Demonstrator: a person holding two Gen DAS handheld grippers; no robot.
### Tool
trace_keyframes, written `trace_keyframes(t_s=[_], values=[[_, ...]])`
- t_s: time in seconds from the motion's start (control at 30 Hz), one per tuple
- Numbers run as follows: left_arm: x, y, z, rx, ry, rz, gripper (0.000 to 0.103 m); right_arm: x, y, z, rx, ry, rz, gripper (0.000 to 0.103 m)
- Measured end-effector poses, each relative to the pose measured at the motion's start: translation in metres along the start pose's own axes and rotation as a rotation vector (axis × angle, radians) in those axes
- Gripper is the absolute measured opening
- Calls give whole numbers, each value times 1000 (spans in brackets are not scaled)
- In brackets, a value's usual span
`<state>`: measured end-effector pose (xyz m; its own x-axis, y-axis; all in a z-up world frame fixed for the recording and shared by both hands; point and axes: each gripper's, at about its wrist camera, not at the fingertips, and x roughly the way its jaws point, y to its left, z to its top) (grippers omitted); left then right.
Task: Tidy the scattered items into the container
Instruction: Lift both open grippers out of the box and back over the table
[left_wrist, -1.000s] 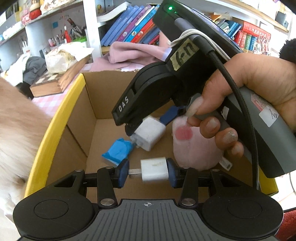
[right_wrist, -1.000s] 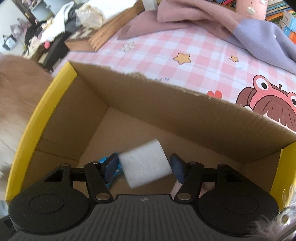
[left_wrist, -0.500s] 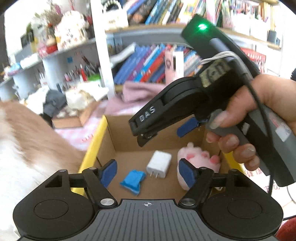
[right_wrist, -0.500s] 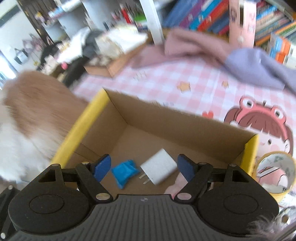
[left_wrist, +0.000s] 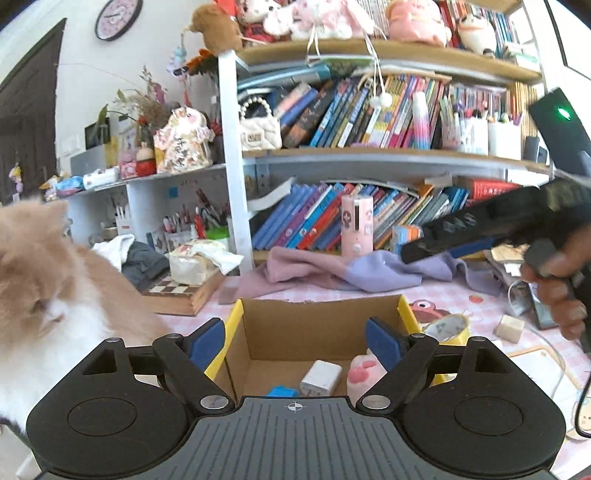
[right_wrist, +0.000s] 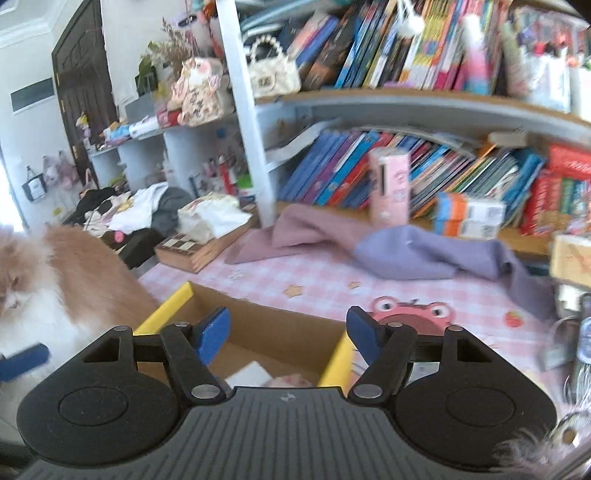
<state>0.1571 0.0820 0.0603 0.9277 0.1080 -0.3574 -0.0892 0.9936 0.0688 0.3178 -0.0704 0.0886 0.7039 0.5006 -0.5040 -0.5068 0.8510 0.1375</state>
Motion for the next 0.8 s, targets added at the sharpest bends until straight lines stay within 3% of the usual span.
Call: trace_keyframes(t_s=[0.23,0.4,0.67,0.8], values=[[-35,-5,-15,14,-7,16,90,-57,7,-46,-96,-82,-87,69],[-61,-12,-30,38,-4,-6,91,-87,20,-85,-162,-79,-124,69],[-80,-17,-57,0,88,-8,91,-122,47,-135,-204,-61,-133,69],[-89,-22,-68,8,115,8,91,-137,55,-161,-267,-72,-176,69]])
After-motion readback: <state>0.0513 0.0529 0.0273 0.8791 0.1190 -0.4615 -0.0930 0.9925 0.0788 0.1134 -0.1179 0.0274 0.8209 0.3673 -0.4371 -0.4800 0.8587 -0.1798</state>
